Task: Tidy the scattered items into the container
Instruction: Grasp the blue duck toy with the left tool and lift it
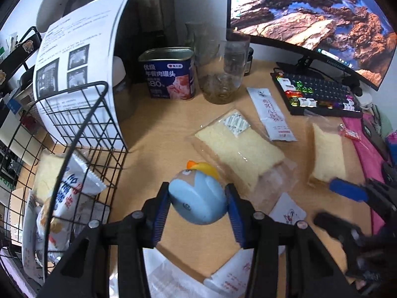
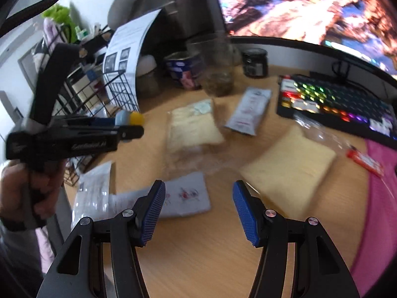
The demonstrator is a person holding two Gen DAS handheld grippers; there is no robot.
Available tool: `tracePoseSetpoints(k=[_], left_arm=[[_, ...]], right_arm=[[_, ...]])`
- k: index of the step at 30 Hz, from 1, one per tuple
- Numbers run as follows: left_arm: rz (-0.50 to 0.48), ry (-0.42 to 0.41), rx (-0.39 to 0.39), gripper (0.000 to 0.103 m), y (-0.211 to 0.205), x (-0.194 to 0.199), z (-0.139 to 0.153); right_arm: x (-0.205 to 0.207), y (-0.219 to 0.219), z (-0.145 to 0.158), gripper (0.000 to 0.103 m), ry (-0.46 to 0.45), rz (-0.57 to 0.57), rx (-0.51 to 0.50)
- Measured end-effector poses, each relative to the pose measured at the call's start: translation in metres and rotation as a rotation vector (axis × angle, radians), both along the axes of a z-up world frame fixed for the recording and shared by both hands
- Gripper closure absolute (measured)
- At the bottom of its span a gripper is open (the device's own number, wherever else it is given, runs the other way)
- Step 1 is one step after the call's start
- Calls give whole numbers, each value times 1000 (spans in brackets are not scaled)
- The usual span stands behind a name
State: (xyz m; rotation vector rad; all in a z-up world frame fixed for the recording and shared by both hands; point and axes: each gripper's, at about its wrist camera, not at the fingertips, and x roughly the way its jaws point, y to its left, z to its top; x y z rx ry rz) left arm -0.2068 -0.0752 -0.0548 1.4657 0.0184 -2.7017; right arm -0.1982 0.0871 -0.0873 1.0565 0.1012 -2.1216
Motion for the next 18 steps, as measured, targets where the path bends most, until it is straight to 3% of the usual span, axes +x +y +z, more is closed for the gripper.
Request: tracePoseSetpoints(k=[2,11,18], left_arm=[[5,5,1,53,-2,6,3],[54,70,-27,53,-21,41,30],[74,97,-2,53,-36,51,37]], right_arm=[[-12,-11,-1,46,-7,-6,-7],[-45,-70,-12,46,38,60,176],[-63,-104,-23,45,-9,101,250]])
